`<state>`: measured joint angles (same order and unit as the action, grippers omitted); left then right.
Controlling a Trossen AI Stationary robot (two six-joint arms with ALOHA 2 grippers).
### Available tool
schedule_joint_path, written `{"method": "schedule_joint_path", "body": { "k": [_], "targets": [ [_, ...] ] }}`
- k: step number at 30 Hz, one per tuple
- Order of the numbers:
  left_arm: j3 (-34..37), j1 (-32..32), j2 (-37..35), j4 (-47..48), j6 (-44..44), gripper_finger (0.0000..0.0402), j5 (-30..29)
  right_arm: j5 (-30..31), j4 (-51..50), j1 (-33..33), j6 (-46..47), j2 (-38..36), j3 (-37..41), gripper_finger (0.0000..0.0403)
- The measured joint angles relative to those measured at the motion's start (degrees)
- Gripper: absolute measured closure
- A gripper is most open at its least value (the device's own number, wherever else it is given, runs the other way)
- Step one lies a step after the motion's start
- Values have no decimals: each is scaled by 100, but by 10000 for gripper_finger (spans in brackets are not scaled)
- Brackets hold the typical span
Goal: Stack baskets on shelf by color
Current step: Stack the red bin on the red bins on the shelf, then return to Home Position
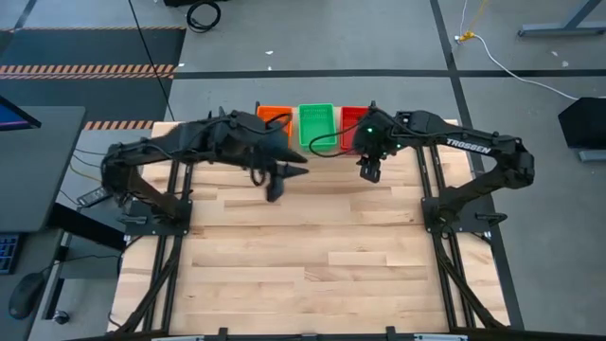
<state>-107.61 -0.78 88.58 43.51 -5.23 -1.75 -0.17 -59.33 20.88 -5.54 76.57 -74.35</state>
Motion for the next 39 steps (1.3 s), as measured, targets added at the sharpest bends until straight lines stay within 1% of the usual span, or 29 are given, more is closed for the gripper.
{"method": "schedule_joint_path", "body": {
  "k": [1,3,5,7,9,10,12,16,18,19,22,25,26,31,34,39],
  "targets": [
    [10,-24,-92,265,108,276,-51,-54,0,-8,83,-49,-1,226],
    [60,-81,-287,333,283,276,-93,-121,-12,-71,252,-178,-38,227],
    [258,-109,-541,453,332,277,-116,-139,-67,-177,419,-350,-74,229],
    [643,-133,-888,392,333,282,-122,-141,-167,-242,612,-605,-76,233],
    [1276,-130,-1337,145,223,289,-146,-186,-155,-321,962,-927,-59,239],
    [1706,-116,-1607,-96,81,295,-184,-227,-73,-357,1134,-1099,-19,242],
    [2661,-74,-2195,-865,-279,310,-213,-312,212,-488,1423,-1471,145,250],
    [4529,58,-3256,-2794,-788,357,-250,-502,756,-686,1662,-2116,559,272],
    [5229,126,-3709,-3472,-813,387,-252,-569,920,-745,1812,-2395,773,289],
    [5520,154,-3898,-3658,-813,393,-256,-635,1005,-778,1899,-2513,899,300],
    [6213,199,-4423,-3856,-874,395,-418,-823,1402,-860,2143,-2890,1341,341],
    [6758,195,-4874,-3926,-797,397,-568,-1029,2139,-940,2381,-3315,1920,387],
    [6906,194,-5019,-3965,-737,397,-580,-1043,2398,-968,2466,-3465,2124,394],
    [7696,145,-5643,-4266,-571,399,-610,-949,3738,-1098,2843,-4216,3300,390],
    [8354,105,-6006,-4836,-612,399,-619,-824,4555,-1119,3041,-4613,4062,398],
    [9399,90,-6509,-6082,-686,400,-594,-698,5999,-1119,3393,-5187,5232,396]
  ]
}}
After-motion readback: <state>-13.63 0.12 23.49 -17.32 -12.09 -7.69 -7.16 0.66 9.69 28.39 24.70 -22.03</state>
